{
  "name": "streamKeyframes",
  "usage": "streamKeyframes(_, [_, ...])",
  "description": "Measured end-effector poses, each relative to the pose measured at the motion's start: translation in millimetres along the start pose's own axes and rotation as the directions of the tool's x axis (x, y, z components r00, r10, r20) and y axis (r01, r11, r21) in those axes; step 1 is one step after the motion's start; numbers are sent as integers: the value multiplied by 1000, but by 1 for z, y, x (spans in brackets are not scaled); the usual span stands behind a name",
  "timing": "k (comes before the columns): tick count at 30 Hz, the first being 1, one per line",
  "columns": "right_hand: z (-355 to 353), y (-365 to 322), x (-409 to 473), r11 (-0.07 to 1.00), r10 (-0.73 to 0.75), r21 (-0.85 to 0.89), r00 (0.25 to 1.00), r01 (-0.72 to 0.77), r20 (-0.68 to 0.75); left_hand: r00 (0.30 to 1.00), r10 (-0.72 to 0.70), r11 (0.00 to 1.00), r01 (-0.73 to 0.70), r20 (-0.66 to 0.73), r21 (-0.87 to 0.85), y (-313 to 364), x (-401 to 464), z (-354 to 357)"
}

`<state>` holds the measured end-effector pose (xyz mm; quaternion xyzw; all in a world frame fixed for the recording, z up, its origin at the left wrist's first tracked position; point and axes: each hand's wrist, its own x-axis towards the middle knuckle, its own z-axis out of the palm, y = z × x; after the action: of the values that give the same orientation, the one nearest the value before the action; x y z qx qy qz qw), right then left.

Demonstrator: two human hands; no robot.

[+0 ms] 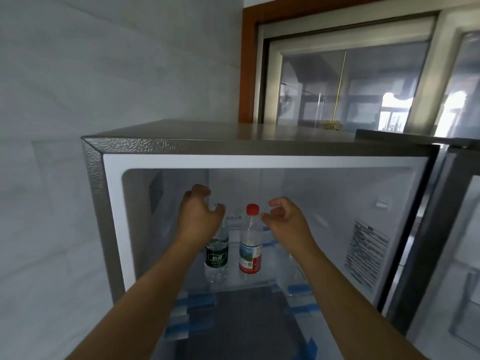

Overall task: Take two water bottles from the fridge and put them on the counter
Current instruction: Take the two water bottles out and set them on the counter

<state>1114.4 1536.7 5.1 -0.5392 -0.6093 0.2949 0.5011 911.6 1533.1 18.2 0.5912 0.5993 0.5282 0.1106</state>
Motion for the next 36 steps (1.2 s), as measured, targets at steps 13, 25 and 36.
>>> streamKeyframes(13, [41,22,40,757,-323,-541,929,368,180,980,167,687,-193,106,701,-25,13,49])
streamKeyframes(25, [35,23,32,515,-540,-658,804,549,248,987,152,794,-149,44,590,-27,11,38])
streamKeyframes(36, [2,-7,2,590,-449,-590,831,552,328,929,97,903,-233,356,362,-5,-12,4])
